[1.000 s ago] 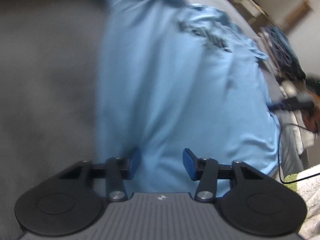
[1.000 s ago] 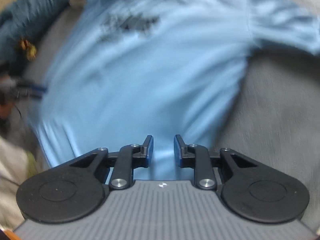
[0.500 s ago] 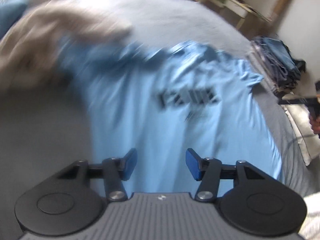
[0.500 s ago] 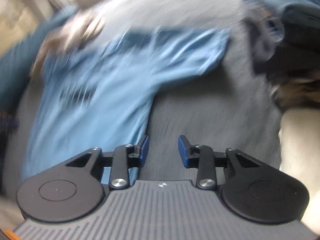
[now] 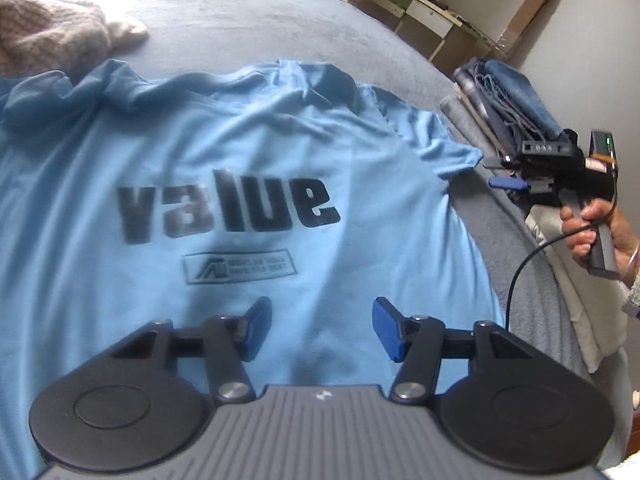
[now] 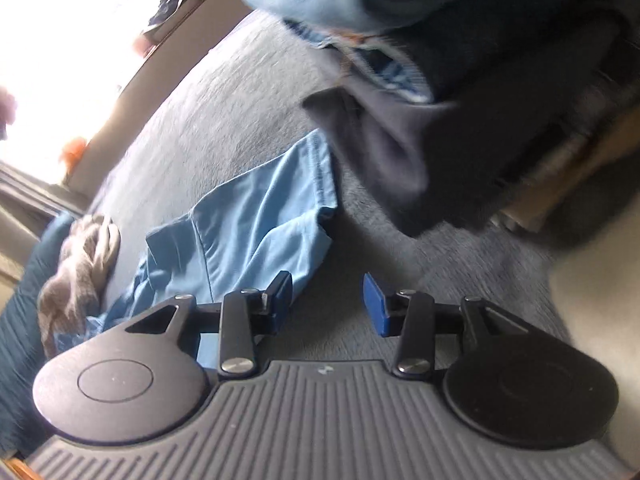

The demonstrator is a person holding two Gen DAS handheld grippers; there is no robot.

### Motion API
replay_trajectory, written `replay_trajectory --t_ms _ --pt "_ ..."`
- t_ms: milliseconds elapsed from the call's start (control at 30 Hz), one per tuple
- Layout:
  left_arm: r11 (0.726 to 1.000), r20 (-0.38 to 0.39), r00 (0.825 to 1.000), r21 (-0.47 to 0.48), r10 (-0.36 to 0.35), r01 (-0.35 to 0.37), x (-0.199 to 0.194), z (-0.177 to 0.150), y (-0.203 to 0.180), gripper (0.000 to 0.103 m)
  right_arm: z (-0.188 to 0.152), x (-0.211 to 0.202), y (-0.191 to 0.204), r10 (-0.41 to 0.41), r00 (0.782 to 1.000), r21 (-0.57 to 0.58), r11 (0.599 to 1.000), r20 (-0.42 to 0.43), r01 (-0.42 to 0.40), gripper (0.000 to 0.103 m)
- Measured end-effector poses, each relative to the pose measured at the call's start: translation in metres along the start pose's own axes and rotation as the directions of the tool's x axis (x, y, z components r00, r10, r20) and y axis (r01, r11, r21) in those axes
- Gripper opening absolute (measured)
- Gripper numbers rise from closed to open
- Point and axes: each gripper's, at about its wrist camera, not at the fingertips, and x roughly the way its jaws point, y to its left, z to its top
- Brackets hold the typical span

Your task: Fold clothes

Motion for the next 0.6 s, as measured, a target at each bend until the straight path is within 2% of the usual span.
replay_trajectory --t_ms 100,167,300,367,500,533,567,600 --pt "0.999 0.015 1.0 0.035 0.008 -0.009 0.012 0.002 -0.006 0.056 0.002 0.003 0.016 -0.042 0.999 -0.07 0.997 0.033 0.044 0.039" --pt "0.999 0.027 1.0 0.048 0.006 -0.007 0.019 0.004 -0.009 0.056 0.005 0.0 0.033 -0.065 0.995 -0.157 0.985 0.07 0.075 0.039" --pt "0.996 0.051 0.999 0.087 0.014 -0.019 0.031 0.01 -0.013 0.056 0.021 0.009 0.072 -0.099 0.988 -0.345 0.929 0.122 0.135 0.039" --pt "0.993 0.064 0.998 0.113 0.028 -0.035 0.036 0.014 -0.014 0.056 0.035 0.022 0.085 -0.107 0.988 -0.389 0.91 0.115 0.144 0.038" --pt "0.992 0.097 0.994 0.109 0.048 -0.059 0.039 0.024 -0.01 0.056 0.066 0.056 0.091 -0.174 0.982 -0.393 0.9 0.076 0.19 0.038" --pt "0.993 0.1 0.994 0.105 0.051 -0.062 0.04 0.025 -0.008 0.056 0.072 0.065 0.088 -0.198 0.979 -0.378 0.904 0.045 0.2 0.038" --pt "0.993 0.101 0.994 0.101 0.051 -0.061 0.041 0.027 -0.006 0.056 0.078 0.074 0.086 -0.225 0.974 -0.365 0.906 0.017 0.216 0.038" --pt "0.994 0.1 0.994 0.095 0.053 -0.062 0.041 0.028 -0.004 0.056 0.081 0.081 0.085 -0.28 0.96 -0.355 0.896 0.021 0.269 0.038"
